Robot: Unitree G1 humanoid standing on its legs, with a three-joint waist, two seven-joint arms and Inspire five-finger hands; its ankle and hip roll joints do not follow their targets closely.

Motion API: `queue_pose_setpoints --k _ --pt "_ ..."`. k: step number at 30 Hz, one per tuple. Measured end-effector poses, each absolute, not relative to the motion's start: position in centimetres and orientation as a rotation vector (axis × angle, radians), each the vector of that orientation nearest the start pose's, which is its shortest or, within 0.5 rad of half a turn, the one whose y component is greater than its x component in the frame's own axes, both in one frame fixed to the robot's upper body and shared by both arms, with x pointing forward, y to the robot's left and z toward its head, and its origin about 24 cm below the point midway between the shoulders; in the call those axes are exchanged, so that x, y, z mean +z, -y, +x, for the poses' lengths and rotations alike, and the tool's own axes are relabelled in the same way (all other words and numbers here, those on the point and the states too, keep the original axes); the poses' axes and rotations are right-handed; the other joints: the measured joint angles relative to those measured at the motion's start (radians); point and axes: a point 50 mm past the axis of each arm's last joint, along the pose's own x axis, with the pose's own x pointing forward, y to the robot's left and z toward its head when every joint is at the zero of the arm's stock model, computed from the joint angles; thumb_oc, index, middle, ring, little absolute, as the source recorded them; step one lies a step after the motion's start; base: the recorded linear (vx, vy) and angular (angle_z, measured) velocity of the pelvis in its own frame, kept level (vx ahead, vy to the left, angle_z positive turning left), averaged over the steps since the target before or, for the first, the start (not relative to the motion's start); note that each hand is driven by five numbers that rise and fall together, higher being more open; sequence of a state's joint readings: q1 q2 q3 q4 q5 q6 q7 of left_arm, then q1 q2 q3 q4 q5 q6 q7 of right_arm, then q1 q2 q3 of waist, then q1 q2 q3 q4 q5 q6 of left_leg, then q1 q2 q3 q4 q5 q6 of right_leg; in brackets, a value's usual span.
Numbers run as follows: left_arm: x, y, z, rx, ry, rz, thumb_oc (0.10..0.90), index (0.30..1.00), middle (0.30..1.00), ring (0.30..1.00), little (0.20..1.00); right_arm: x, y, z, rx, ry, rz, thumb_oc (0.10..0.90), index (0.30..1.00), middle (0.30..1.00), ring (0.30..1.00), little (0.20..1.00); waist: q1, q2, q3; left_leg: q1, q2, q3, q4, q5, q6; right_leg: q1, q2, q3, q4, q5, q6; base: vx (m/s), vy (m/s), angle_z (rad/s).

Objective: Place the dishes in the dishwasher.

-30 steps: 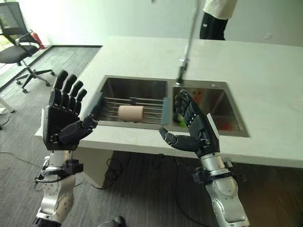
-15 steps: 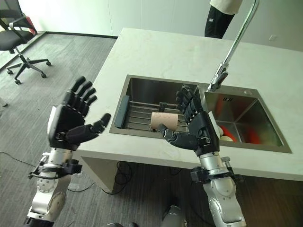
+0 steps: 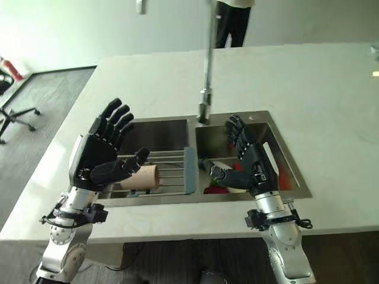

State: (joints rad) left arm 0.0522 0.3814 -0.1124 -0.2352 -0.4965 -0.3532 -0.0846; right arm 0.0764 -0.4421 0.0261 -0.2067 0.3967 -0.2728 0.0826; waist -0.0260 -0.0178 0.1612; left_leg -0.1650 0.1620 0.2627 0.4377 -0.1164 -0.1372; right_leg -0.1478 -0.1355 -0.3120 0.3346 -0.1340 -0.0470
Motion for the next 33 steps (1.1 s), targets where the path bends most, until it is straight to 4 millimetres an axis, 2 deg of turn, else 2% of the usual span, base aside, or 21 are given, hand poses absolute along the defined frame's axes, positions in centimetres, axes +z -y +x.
queue_pose_setpoints --k 1,2,3,4,5,6,9,11,12,16,23,25,29,33 --pt "11.8 -18.0 22.6 -0.246 0.477 -0.140 0.800 0.900 0.900 0.900 0.900 11.3 20.2 23.4 0.182 0.386 -0.033 0.800 0.900 0.900 0.900 0.900 0.006 0.021 -0.003 0.012 0.007 -0.002 -0.158 0.000 0.038 0.004 0.041 0.015 -0.027 0.010 0.014 0.04 0.199 -0.86" --pt "11.7 -18.0 22.6 -0.255 0.473 -0.131 0.800 0.900 0.900 0.900 0.900 11.2 20.2 23.4 0.202 0.375 -0.048 0.800 0.900 0.900 0.900 0.900 0.003 0.044 0.001 -0.016 0.014 -0.071 -0.191 0.024 0.046 0.009 0.087 0.030 -0.030 0.019 -0.002 0.04 0.173 -0.87" --pt "11.6 -18.0 22.7 -0.253 0.469 -0.131 0.800 0.900 0.900 0.900 0.900 11.0 20.3 23.2 0.205 0.361 -0.054 0.800 0.900 0.900 0.900 0.900 0.002 0.045 0.000 -0.015 0.012 -0.087 -0.187 0.027 0.045 0.014 0.092 0.032 -0.030 0.016 -0.001 0.02 0.145 -0.59" --pt "11.6 -18.1 22.8 -0.253 0.466 -0.127 0.800 0.900 0.900 0.900 0.900 10.7 20.5 23.0 0.202 0.344 -0.062 0.800 0.900 0.900 0.900 0.900 -0.004 0.033 0.001 -0.005 0.011 -0.083 -0.175 0.026 0.048 0.024 0.093 0.028 -0.033 0.010 0.001 0.01 0.115 -0.24" --pt "11.9 -18.0 23.0 -0.259 0.478 -0.120 0.800 0.900 0.900 0.900 0.900 10.7 21.0 22.8 0.188 0.340 -0.075 0.800 0.900 0.900 0.900 0.900 -0.013 0.024 0.001 0.006 0.012 -0.064 -0.158 0.025 0.047 0.029 0.090 0.025 -0.038 0.007 -0.010 0.02 0.118 -0.06" --pt "12.2 -17.9 23.2 -0.268 0.492 -0.114 0.800 0.900 0.900 0.900 0.900 11.0 21.5 22.9 0.174 0.345 -0.086 0.800 0.900 0.900 0.900 0.900 -0.021 0.028 0.000 0.026 0.013 -0.049 -0.162 0.026 0.048 0.027 0.088 0.022 -0.036 0.004 -0.018 0.03 0.126 0.13" --pt "13.0 -17.8 23.6 -0.307 0.524 -0.054 0.800 0.900 0.900 0.900 0.900 11.1 21.8 22.9 0.165 0.350 -0.085 0.800 0.900 0.900 0.900 0.900 -0.025 0.043 -0.004 0.105 0.015 -0.045 -0.201 0.025 0.052 0.011 0.075 0.004 0.000 -0.004 -0.010 0.03 0.156 0.32" --pt "13.2 -17.9 23.8 -0.307 0.522 -0.030 0.800 0.900 0.900 0.900 0.900 11.1 21.6 22.9 0.173 0.348 -0.077 0.800 0.900 0.900 0.900 0.900 0.002 0.041 -0.005 0.121 -0.025 -0.021 -0.214 0.023 0.060 -0.006 0.025 0.007 0.036 -0.010 0.011 0.01 0.151 0.23" --pt "13.5 -18.7 23.8 -0.277 0.526 0.017 0.800 0.900 0.900 0.900 0.900 11.0 21.4 22.9 0.181 0.345 -0.074 0.800 0.900 0.900 0.900 0.900 0.010 0.044 -0.006 0.113 -0.059 -0.024 -0.209 0.013 0.090 -0.006 -0.012 0.005 0.034 -0.001 0.040 0.00 0.161 0.14" --pt "14.4 -20.9 24.0 -0.272 0.499 0.182 0.800 0.900 0.900 0.900 0.900 11.0 21.4 22.9 0.196 0.340 -0.079 0.800 0.900 0.900 0.900 0.900 0.030 0.046 -0.009 0.101 -0.097 -0.023 -0.195 -0.004 0.126 -0.002 -0.051 0.004 0.022 0.016 0.074 0.00 0.091 0.13" --pt "13.2 -21.7 24.0 -0.329 0.356 0.436 0.800 0.900 0.900 0.900 0.900 11.1 21.2 23.3 0.222 0.324 -0.086 0.800 0.900 0.900 0.900 0.900 0.030 0.047 -0.009 0.100 -0.110 -0.021 -0.181 -0.010 0.138 0.003 -0.062 0.009 0.012 0.028 0.088 0.01 0.053 0.00" --pt "12.9 -22.2 24.5 -0.379 0.278 0.585 0.800 0.900 0.900 0.900 0.900 11.1 21.4 23.3 0.237 0.314 -0.106 0.800 0.900 0.900 0.900 0.900 0.027 0.058 -0.022 0.101 -0.105 -0.016 -0.181 -0.010 0.138 0.002 -0.058 0.014 0.012 0.029 0.087 0.01 0.048 -0.07" --pt "11.2 -22.9 25.1 -0.411 0.134 0.634 0.800 0.900 0.900 0.900 0.900 11.2 21.5 23.4 0.251 0.297 -0.127 0.800 0.900 0.900 0.900 0.900 0.025 0.070 -0.043 0.109 -0.096 0.004 -0.181 -0.011 0.137 -0.003 -0.048 0.033 0.013 0.027 0.089 0.01 0.015 -0.15" --pt "10.4 -21.8 25.5 -0.485 0.084 0.659 0.800 0.900 0.900 0.900 0.900 11.2 21.6 23.5 0.261 0.287 -0.142 0.800 0.900 0.900 0.900 0.900 0.004 0.070 -0.047 0.109 -0.094 0.006 -0.180 -0.011 0.137 -0.007 -0.045 0.037 0.016 0.025 0.092 0.00 0.001 -0.03"
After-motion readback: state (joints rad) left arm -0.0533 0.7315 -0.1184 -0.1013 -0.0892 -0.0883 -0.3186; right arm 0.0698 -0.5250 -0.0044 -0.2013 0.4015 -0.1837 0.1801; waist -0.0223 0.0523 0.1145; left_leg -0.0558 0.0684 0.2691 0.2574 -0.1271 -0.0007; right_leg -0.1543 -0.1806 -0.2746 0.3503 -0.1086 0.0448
